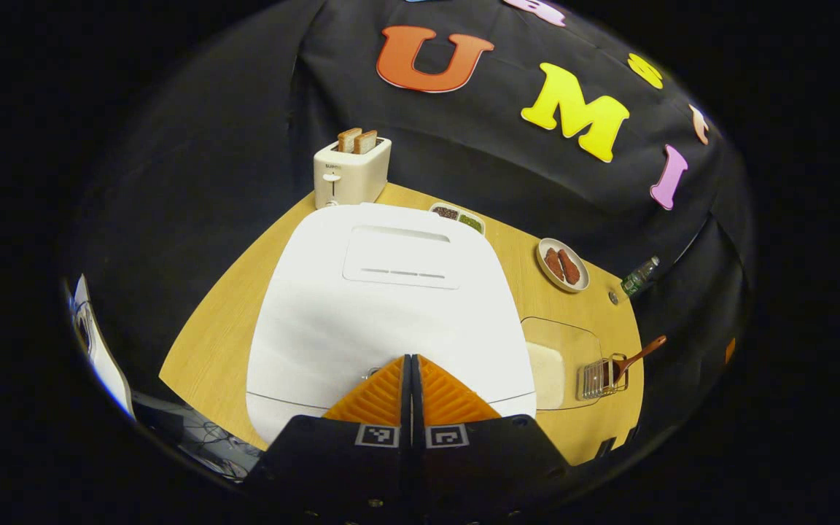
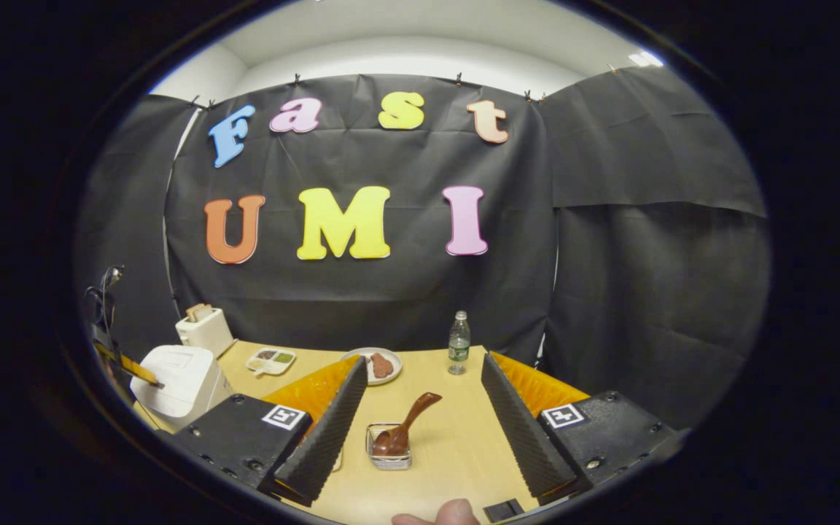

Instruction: Close the left gripper, press the button to open the rice cooker; take a wooden spoon from the chopstick holder with the right hand, scoop a spoonful of rice and pour it into the rice cooker, then put the wooden spoon back into the chopstick holder.

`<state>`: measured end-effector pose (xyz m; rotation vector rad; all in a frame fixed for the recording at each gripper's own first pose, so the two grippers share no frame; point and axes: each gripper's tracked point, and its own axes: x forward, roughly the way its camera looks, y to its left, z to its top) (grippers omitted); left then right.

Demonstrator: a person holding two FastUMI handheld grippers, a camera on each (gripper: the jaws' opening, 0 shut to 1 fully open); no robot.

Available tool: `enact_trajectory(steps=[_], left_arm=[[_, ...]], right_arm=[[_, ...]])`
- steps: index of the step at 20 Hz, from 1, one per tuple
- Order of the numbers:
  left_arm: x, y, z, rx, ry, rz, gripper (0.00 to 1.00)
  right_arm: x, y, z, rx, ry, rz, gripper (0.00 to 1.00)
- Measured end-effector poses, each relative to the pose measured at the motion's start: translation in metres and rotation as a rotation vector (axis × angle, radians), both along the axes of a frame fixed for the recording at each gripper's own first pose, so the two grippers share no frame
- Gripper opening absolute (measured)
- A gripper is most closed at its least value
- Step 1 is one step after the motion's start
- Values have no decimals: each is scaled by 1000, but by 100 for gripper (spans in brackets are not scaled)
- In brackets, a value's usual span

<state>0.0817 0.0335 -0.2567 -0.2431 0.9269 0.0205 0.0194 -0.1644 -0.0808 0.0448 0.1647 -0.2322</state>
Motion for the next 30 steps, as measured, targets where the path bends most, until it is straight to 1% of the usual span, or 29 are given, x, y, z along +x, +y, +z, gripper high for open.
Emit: enact_trajectory(steps=[1, 2, 4, 6, 8, 11, 14, 17, 18, 19, 20, 23, 24, 25, 26, 27, 28, 30], left_arm=[[1, 0, 4, -12, -13, 14, 0], [-2, -1, 1, -21, 5, 14, 0], [-1, 0, 3, -25, 1, 12, 0], [2, 0, 7, -31, -24, 13, 0], [6, 1, 23, -46, -72, 35, 0], [20, 0, 58, -47, -214, 63, 0], [33, 4, 100, 14, -354, 77, 0], [45, -2, 135, 55, -468, 49, 1], [48, -2, 148, 63, -506, 41, 8], [54, -5, 158, 69, -540, 31, 11], [56, -6, 167, 77, -565, 26, 20], [55, -15, 190, 83, -637, 8, 21], [53, -17, 193, 87, -649, 3, 34], [51, -17, 196, 98, -660, 0, 43], [50, -17, 199, 112, -674, -3, 63], [47, -18, 205, 125, -687, -8, 70], [46, -19, 208, 138, -698, -11, 83], [34, -25, 212, 153, -713, -26, 95]], right_arm=[[0, 3, -1, -1, 1, 6, 100], [0, 7, -1, -3, 0, 12, 100], [-2, 11, -1, -9, -4, 21, 100], [-4, 11, 1, -20, -7, 26, 100], [-6, 8, 7, -24, -18, 23, 100], [-8, 4, 10, -21, -28, 15, 100], [-9, 4, 9, -18, -23, 14, 100], [-12, 3, 14, -22, -35, 14, 99], [-13, 2, 16, -28, -39, 12, 100], [-15, 0, 16, -32, -41, 8, 100], [-17, -1, 16, -32, -43, 4, 99], [-17, -6, 14, -21, -32, -2, 100], [-17, -7, 14, -17, -34, -5, 99], [-18, -9, 15, -15, -35, -7, 100], [-19, -10, 15, -15, -36, -9, 99], [-19, -11, 14, -16, -36, -10, 99], [-18, -11, 13, -16, -34, -10, 99], [-18, -11, 9, -8, -23, -5, 100]])
